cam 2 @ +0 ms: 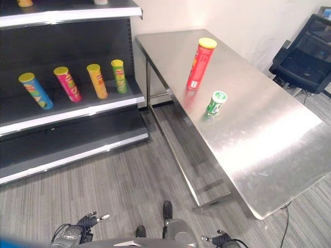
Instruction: Put the goods on the table back onto the shelves and tidy them up.
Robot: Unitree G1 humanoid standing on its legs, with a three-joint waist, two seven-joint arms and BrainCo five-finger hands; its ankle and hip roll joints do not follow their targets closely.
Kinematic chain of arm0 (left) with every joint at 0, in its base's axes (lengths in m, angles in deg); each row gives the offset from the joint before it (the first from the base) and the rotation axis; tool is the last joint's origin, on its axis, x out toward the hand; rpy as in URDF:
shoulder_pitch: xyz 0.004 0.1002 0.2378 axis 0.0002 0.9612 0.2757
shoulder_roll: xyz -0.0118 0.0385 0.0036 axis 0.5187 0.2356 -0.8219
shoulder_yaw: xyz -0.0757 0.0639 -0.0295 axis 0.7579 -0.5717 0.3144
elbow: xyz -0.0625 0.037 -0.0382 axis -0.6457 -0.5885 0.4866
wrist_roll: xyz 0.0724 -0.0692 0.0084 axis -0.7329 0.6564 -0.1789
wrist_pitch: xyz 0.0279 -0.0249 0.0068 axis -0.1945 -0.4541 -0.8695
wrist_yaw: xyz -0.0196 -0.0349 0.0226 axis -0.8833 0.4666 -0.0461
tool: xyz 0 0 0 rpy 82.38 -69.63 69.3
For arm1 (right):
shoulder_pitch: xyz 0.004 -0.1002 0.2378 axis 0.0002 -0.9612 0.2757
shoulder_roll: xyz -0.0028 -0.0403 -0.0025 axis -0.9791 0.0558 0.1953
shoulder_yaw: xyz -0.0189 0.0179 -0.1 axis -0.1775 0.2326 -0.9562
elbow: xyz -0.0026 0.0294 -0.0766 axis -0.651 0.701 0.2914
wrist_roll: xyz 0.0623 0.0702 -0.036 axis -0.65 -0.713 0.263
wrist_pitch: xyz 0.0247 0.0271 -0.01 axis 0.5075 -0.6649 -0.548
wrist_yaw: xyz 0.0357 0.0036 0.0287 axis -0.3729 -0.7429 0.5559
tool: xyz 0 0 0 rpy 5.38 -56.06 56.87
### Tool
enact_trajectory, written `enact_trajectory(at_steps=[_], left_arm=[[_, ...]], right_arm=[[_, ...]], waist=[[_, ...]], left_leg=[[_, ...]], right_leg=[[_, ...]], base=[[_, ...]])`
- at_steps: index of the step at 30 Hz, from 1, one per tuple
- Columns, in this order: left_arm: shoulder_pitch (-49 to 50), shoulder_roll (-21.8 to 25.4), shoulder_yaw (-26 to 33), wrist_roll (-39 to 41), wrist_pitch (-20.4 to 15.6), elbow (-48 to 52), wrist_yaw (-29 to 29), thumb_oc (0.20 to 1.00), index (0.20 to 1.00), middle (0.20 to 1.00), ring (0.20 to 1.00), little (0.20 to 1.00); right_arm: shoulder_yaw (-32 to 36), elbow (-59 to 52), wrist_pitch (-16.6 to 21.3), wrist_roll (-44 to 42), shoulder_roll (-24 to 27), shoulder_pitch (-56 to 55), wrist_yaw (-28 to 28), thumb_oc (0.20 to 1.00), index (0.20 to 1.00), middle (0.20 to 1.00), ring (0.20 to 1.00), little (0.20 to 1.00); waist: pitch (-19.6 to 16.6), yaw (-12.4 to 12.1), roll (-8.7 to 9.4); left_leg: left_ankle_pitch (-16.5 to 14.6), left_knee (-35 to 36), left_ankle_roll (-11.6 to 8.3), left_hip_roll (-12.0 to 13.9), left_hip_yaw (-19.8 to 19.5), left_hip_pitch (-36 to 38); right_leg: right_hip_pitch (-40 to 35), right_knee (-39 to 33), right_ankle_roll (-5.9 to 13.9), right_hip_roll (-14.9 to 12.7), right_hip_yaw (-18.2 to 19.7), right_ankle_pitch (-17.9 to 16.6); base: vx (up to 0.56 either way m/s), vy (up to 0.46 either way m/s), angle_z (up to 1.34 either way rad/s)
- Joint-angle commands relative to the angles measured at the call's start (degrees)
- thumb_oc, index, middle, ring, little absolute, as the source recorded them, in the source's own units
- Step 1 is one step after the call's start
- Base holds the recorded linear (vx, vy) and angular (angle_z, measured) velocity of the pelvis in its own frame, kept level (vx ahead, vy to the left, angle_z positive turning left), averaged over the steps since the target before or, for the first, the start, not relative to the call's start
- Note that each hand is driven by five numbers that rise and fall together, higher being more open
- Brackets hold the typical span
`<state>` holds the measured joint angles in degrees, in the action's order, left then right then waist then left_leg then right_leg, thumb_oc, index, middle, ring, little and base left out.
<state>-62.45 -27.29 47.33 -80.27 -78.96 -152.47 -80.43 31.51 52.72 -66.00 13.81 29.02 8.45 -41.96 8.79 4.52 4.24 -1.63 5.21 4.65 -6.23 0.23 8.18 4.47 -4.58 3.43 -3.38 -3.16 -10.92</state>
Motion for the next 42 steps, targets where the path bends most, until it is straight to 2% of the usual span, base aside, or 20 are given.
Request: enact_trajectory(at_steps=[1, 5, 6, 7, 8, 9, 10, 11, 14, 17, 18, 19, 20, 21, 25, 26, 30, 36, 39, 42], left_arm=[[-0.45, 0.29, -0.2, -2.19, -0.71, 0.25, -0.12, 1.0, 1.0, 1.0, 1.0, 1.0], [-0.43, -0.14, -0.36, -2.1, -0.57, 0.28, -0.04, 1.0, 1.0, 1.0, 1.0, 1.0], [-0.53, -0.24, -0.4, -1.65, -0.55, 0.61, -0.07, 1.0, 1.0, 1.0, 1.0, 1.0], [-0.51, -0.29, -0.4, -1.26, -0.51, 1.0, -0.08, 1.0, 1.0, 1.0, 1.0, 1.0], [-0.51, -0.29, -0.4, -1.26, -0.51, 1.01, -0.07, 1.0, 1.0, 1.0, 1.0, 1.0], [-0.59, -0.28, -0.47, -0.95, -0.51, 1.5, -0.05, 1.0, 1.0, 1.0, 1.0, 1.0], [-0.87, -0.1, -0.52, -0.57, -0.48, 1.92, -0.32, 1.0, 1.0, 1.0, 1.0, 1.0], [-1.0, -0.15, -0.48, 0.32, -0.36, 1.95, -0.54, 1.0, 1.0, 1.0, 1.0, 1.0], [-0.85, -0.33, -0.62, 0.3, -0.53, 1.47, -0.72, 1.0, 1.0, 1.0, 1.0, 1.0], [-0.85, -0.54, -1.12, 0.61, -0.88, 0.87, -0.87, 1.0, 1.0, 1.0, 1.0, 1.0], [-0.84, -0.55, -1.12, 0.62, -0.88, 0.86, -0.87, 1.0, 1.0, 1.0, 1.0, 1.0], [-1.08, -0.59, -1.37, 0.58, -0.82, 0.74, -0.97, 1.0, 1.0, 1.0, 1.0, 1.0], [-0.94, -0.85, -1.34, 0.49, -0.89, 0.34, -0.9, 1.0, 1.0, 1.0, 1.0, 1.0], [-0.98, -0.94, -1.42, 0.23, -0.86, 0.28, -0.83, 1.0, 1.0, 1.0, 1.0, 1.0], [-0.97, -0.1, -0.88, -0.27, -1.29, 0.14, -1.03, 1.0, 1.0, 1.0, 1.0, 1.0], [-0.97, -0.09, -0.89, -0.27, -1.29, 0.14, -1.03, 1.0, 1.0, 1.0, 1.0, 1.0], [-1.45, 2.21, 1.13, 1.21, -1.63, 0.43, -1.21, 1.0, 1.0, 1.0, 1.0, 1.0], [-1.98, 3.61, 1.91, 1.09, -1.79, 0.17, -0.84, 1.0, 1.0, 1.0, 1.0, 1.0], [-2.1, 4.43, 2.63, 1.51, -1.84, 0.4, -0.74, 1.0, 1.0, 1.0, 1.0, 1.0], [-2.16, 5.15, 3.24, 1.23, -1.59, -0.12, -0.29, 1.0, 1.0, 1.0, 1.0, 1.0]], right_arm=[[-1.18, 0.01, 0.7, 0.11, 3.54, 2.79, 0.39, 1.0, 1.0, 1.0, 1.0, 1.0], [-1.07, -0.58, 1.07, -0.55, 4.12, 2.6, 0.53, 1.0, 1.0, 1.0, 1.0, 1.0], [-1.2, -0.55, 1.05, -0.44, 4.22, 2.47, 0.64, 1.0, 1.0, 1.0, 1.0, 1.0], [-1.29, -0.44, 1.04, -0.4, 4.32, 2.35, 0.62, 1.0, 1.0, 1.0, 1.0, 1.0], [-1.29, -0.44, 1.05, -0.4, 4.32, 2.35, 0.62, 1.0, 1.0, 1.0, 1.0, 1.0], [-1.5, -0.57, 1.01, -0.34, 4.48, 2.31, 0.78, 1.0, 1.0, 1.0, 1.0, 1.0], [-1.79, -0.56, 0.92, -0.08, 4.81, 2.55, 0.68, 1.0, 1.0, 1.0, 1.0, 1.0], [-2.05, 0.14, 0.54, 0.31, 4.86, 2.45, 0.4, 1.0, 1.0, 1.0, 1.0, 1.0], [-2.01, 1.01, 0.49, 0.58, 4.79, 2.56, 0.28, 1.0, 1.0, 1.0, 1.0, 1.0], [-1.6, 1.32, 0.44, 0.5, 5.09, 2.76, 0.02, 1.0, 1.0, 1.0, 1.0, 1.0], [-1.6, 1.32, 0.44, 0.5, 5.1, 2.75, 0.02, 1.0, 1.0, 1.0, 1.0, 1.0], [-0.87, 1.37, 0.49, -0.06, 5.45, 3.01, -0.18, 1.0, 1.0, 1.0, 1.0, 1.0], [-0.05, 1.28, 0.52, -0.32, 5.56, 2.8, -0.17, 1.0, 1.0, 1.0, 1.0, 1.0], [0.75, 1.28, 0.57, -0.8, 5.66, 2.99, -0.19, 1.0, 1.0, 1.0, 1.0, 1.0], [3.55, 1.96, 0.43, -2.3, 5.47, 2.78, -0.37, 1.0, 1.0, 1.0, 1.0, 1.0], [3.55, 1.95, 0.42, -2.3, 5.47, 2.77, -0.37, 1.0, 1.0, 1.0, 1.0, 1.0], [7.51, 3.27, 0.27, -5.44, 6.41, 2.65, -0.18, 1.0, 1.0, 1.0, 1.0, 1.0], [14.32, 5.46, 0.41, -10.01, 8.38, 0.29, -0.09, 1.0, 1.0, 1.0, 1.0, 1.0], [20.86, 7.37, 0.65, -14.02, 11.08, -1.76, -0.91, 1.0, 1.0, 1.0, 1.0, 1.0], [27.22, 9.16, 0.57, -17.96, 16.04, -3.02, -1.04, 1.0, 1.0, 1.0, 1.0, 1.0]], waist=[[-1.06, 1.18, -2.65], [-1.86, 1.38, -2.49], [-1.67, 1.36, -2.24], [-1.33, 1.15, -2.07], [-1.34, 1.19, -2.1], [-0.81, 0.97, -1.86], [0.37, 0.45, -1.33], [1.05, 0.14, -0.97], [0.74, -0.4, -0.91], [0.46, -0.77, -2.53], [0.56, -0.78, -2.49], [0.65, -0.63, -3.13], [-0.03, -0.27, -4.56], [-0.5, 0.1, -5.26], [-2.0, 0.42, -5.38], [-1.96, 0.33, -5.36], [-2.61, 0.32, -4.12], [-3.09, 1.64, -3.33], [-2.99, 2.51, -3.01], [-1.99, 3.51, -2.71]], left_leg=[[-4.71, -4.15, -3.97, 2.99, 2.66, -2.55], [-6.97, -8.37, -5.78, 4.49, 3.13, -3.18], [-7.56, -12.75, -6.87, 4.95, 3.4, -4.14], [-6.72, -17.19, -7.4, 4.86, 3.1, -5.61], [-6.86, -17.47, -7.41, 4.91, 3.06, -5.78], [-5.75, -22.94, -7.82, 4.79, 2.49, -8.04], [-3.02, -32.12, -8.44, 4.62, 1.56, -12.42], [-1.9, -34.28, -8.1, 5.7, 1.6, -16.59], [-3.77, -26.08, -7.08, 7.13, 0.5, -16.71], [2.76, -12.98, -8.83, 9.63, -3.96, -17.84], [2.88, -12.72, -8.84, 9.6, -3.95, -17.58], [4.95, -10.44, -9.48, 10.4, -4.71, -18.29], [5.29, -5.56, -10.0, 11.84, -3.98, -15.49], [5.4, -4.39, -10.26, 11.73, -3.21, -14.31], [4.01, -2.8, -9.21, 10.21, 1.36, -11.36], [4.0, -2.77, -9.2, 10.21, 1.46, -11.27], [1.42, -3.14, -7.22, 8.0, 4.96, -10.03], [-0.53, -4.12, -6.02, 6.26, 6.12, -10.31], [-1.11, -3.44, -5.14, 5.51, 6.88, -9.95], [-1.32, -2.2, -4.72, 5.52, 8.14, -8.6]], right_leg=[[1.08, 3.92, 2.57, 1.47, 1.04, 8.76], [-1.28, 3.39, 1.57, 2.0, 0.17, 10.49], [-2.6, 3.42, 0.74, 2.32, 0.04, 11.64], [-3.31, 3.58, 0.22, 2.43, 0.14, 12.08], [-3.28, 3.59, 0.2, 2.47, 0.1, 12.08], [-3.84, 3.74, -0.39, 2.55, 0.4, 12.38], [-5.03, 3.79, -1.47, 2.53, 0.71, 13.22], [-6.29, 3.64, -1.89, 2.02, 0.95, 13.99], [-6.94, 3.53, -1.04, 1.13, 1.97, 14.73], [-7.84, 3.14, -0.54, 1.45, 3.71, 15.9], [-7.98, 3.13, -0.55, 1.41, 3.71, 15.93], [-8.64, 2.84, -0.22, 1.24, 4.26, 16.35], [-9.26, 2.76, 0.43, 1.01, 5.15, 16.92], [-9.04, 2.96, 0.85, 0.35, 5.7, 16.84], [-8.25, 3.52, 3.04, -2.98, 7.45, 15.74], [-8.29, 3.52, 3.05, -3.0, 7.54, 15.74], [-6.66, 5.21, 5.43, -6.08, 8.98, 14.18], [-5.44, 6.61, 7.1, -7.96, 9.07, 12.71], [-3.51, 9.15, 7.58, -8.51, 8.95, 11.53], [-0.98, 13.98, 7.64, -8.41, 7.73, 9.64]], base=[[0.22, -0.173, 0.23], [0.16, -0.143, 0.24], [0.12, -0.14, 0.22], [0.12, -0.14, 0.17], [0.05, -0.09, 0.11], [0.05, -0.11, 0.09], [0.11, -0.124, 0.1], [0.15, -0.066, 0.12], [0.18, 0.076, -0.1], [0.17, 0.144, -0.49], [0.13, 0.131, 0.05], [0.2, 0.237, 0.11], [0.27, 0.357, -0.02], [0.27, 0.384, -0.42], [0.17, 0.276, -0.65], [0.13, 0.236, -0.58], [0.13, 0.24, -0.63], [0.07, 0.164, -0.16], [0.04, 0.136, -0.07], [0.04, 0.108, -0.26]])
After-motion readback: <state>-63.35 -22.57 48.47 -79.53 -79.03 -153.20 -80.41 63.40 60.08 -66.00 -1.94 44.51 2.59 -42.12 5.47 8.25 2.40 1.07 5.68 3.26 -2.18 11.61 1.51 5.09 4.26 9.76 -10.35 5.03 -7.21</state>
